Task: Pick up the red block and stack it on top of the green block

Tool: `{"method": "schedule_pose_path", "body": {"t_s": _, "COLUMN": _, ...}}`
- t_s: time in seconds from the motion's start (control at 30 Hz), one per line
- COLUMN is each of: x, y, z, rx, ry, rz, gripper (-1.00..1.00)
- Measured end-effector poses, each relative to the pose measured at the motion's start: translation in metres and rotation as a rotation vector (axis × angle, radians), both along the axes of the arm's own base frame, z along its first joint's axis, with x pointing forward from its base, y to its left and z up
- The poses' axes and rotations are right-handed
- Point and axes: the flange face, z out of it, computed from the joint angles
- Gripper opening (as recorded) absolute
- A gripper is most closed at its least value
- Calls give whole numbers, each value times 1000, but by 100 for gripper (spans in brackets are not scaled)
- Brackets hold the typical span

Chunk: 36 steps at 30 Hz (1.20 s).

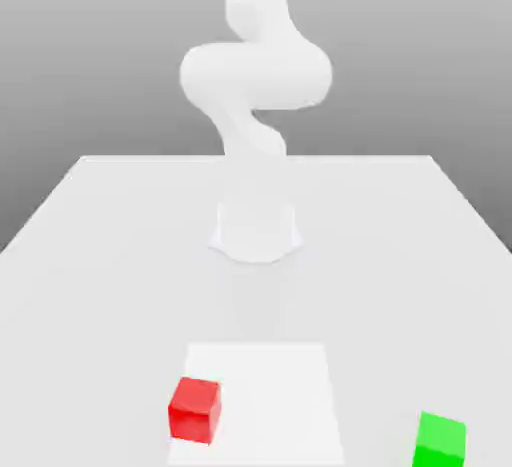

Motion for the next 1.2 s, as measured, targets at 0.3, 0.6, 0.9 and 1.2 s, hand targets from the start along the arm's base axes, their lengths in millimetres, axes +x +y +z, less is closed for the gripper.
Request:
{"method": "schedule_pose_path", "body": {"t_s": 0.3, "x": 83, "y": -27, "z": -172, "rx": 30, "ry": 279, "rz": -55, "gripper": 0}}
{"method": "schedule_pose_path", "body": {"t_s": 0.6, "x": 93, "y": -54, "z": -353, "rx": 55, "ry": 552, "rz": -123, "gripper": 0}}
{"method": "schedule_pose_path", "body": {"t_s": 0.9, "x": 66, "y": -66, "z": -500, "rx": 63, "ry": 720, "rz": -161, "gripper": 0}}
{"method": "schedule_pose_path", "body": {"t_s": 1.2, "x": 64, "y": -66, "z": -521, "rx": 64, "ry": 721, "rz": -162, "gripper": -100}}
